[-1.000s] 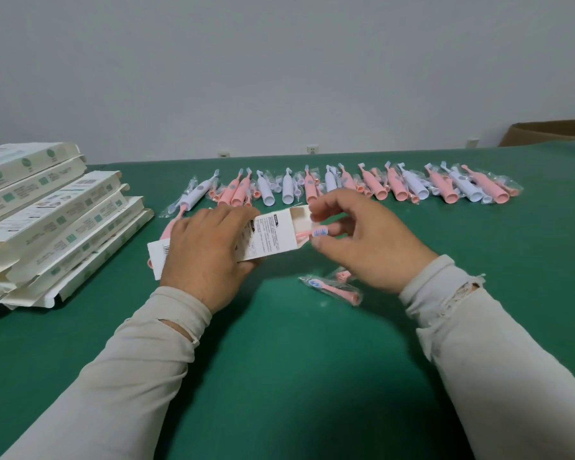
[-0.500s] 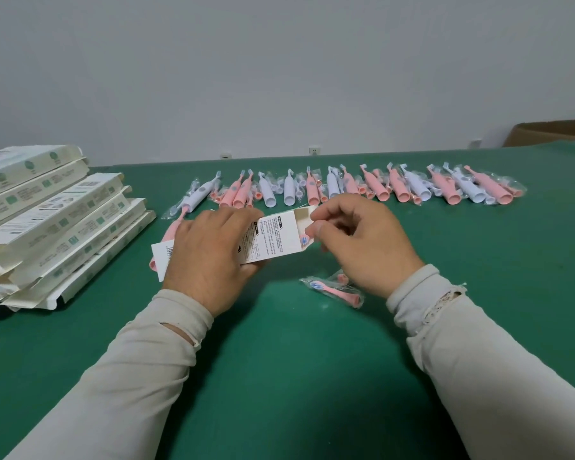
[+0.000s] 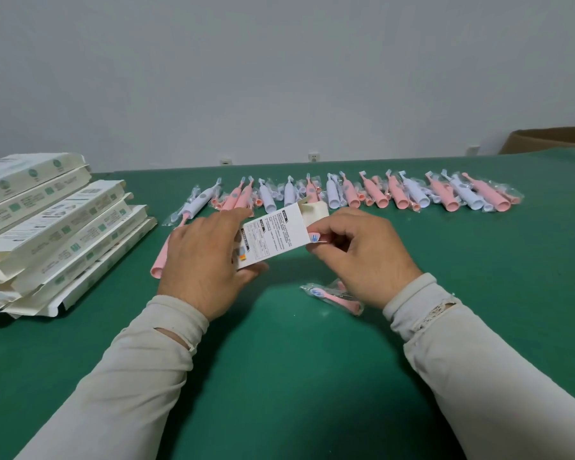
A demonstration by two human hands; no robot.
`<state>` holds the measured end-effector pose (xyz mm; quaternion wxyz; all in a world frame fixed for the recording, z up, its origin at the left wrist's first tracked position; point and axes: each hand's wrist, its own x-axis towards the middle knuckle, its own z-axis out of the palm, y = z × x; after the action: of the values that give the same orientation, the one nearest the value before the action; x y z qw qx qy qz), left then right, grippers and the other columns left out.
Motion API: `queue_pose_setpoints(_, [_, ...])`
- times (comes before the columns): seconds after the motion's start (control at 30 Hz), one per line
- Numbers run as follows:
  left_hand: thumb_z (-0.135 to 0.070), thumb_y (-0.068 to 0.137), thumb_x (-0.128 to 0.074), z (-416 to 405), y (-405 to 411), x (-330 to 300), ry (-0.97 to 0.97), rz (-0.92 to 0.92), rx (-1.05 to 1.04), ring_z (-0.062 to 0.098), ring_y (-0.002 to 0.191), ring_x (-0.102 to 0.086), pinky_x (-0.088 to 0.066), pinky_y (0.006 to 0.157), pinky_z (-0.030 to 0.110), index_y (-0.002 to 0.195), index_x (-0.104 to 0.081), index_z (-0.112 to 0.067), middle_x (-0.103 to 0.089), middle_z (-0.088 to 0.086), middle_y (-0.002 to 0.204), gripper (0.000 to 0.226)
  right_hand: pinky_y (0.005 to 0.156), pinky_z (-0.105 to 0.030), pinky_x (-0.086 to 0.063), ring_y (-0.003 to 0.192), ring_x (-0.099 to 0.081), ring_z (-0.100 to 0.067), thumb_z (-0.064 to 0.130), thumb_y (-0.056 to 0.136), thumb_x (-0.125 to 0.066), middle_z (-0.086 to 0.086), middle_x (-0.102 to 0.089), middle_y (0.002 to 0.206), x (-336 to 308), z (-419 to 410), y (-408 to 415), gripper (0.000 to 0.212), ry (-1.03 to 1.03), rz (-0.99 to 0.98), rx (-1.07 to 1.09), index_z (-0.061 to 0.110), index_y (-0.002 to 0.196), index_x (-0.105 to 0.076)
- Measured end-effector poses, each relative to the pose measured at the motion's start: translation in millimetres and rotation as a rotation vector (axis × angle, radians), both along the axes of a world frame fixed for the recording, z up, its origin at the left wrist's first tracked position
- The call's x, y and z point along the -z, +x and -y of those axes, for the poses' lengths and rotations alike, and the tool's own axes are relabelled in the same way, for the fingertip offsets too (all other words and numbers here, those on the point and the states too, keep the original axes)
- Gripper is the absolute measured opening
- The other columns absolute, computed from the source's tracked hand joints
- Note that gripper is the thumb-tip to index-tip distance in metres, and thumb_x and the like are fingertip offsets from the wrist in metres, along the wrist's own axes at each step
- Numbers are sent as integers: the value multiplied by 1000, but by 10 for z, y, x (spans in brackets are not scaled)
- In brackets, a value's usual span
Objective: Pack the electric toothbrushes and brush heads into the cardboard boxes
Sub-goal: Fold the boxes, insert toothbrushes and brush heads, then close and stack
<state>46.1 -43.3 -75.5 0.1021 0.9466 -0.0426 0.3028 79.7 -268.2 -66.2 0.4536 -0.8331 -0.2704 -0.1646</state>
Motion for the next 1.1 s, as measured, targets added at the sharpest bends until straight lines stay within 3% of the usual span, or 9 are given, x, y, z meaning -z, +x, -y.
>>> queue_pose_setpoints(0.1, [-54,70,-80,-158,-9,11,-32,-72,-88,23,93,-54,-47,83,43,115,-57,-31,-62,-6,103,56,69,-4,-40,78,-56,1,15,86,-76,16,-62,83,-35,99,69,19,17,26,65,30,98,-77])
queue_pose_setpoints(0.23, [-50,72,-81,-209,2,25,-123,-117,-112,20,90,-46,-51,75,45,109,-56,-31,-51,-9,96,49,73,-10,-44,79,-58,-2,16,86,-72,14,-62,83,0,122,91,25,-22,-1,49,35,102,-70])
queue_pose_setpoints(0.47, [-47,74,-80,-217,21,24,-137,-92,-123,22,86,-50,-51,69,44,102,-54,-29,-53,-6,92,43,70,-15,-41,85,-59,3,23,87,-71,24,-65,89,2,128,95,18,36,94,145,40,89,-70])
queue_pose_setpoints(0.57, [-44,74,-81,-217,23,17,-134,-47,-119,22,87,-49,-50,66,43,99,-53,-31,-54,-5,93,40,71,-8,-40,84,-60,1,20,87,-69,19,-67,88,-13,152,90,18,106,48,67,37,88,-72])
queue_pose_setpoints(0.67, [-41,74,-82,-226,24,11,-124,-7,-106,21,86,-45,-42,63,38,96,-51,-32,-48,-7,90,39,67,-7,-43,73,-61,-1,25,90,-64,19,-68,75,-75,189,87,17,185,-10,-41,32,78,-73])
queue_pose_setpoints(0.83, [-43,73,-83,-238,31,26,-91,6,-106,25,94,-48,-40,67,38,110,-60,-28,-58,-1,101,46,69,-9,-45,79,-61,2,20,91,-69,32,-67,86,-125,262,85,22,8,-58,-27,42,92,-71])
queue_pose_setpoints(0.9, [-45,73,-82,-231,25,20,-82,-8,-106,25,98,-49,-45,69,41,114,-60,-28,-59,-2,104,50,70,-11,-45,80,-60,2,21,91,-69,28,-68,87,-139,288,77,22,-69,-46,-17,42,96,-72])
queue_pose_setpoints(1.03, [-50,74,-79,-207,16,2,-75,-58,-93,23,103,-49,-50,73,44,120,-58,-32,-59,-5,110,54,80,-31,-53,81,-59,-4,24,93,-67,19,-67,90,-157,273,58,16,-226,43,14,32,103,-76])
queue_pose_setpoints(1.1, [-49,74,-80,-202,11,5,-90,-54,-87,23,103,-50,-50,74,45,119,-58,-31,-59,-4,111,54,83,-35,-52,85,-60,-8,26,94,-66,15,-67,90,-159,282,58,15,-221,51,14,29,103,-77])
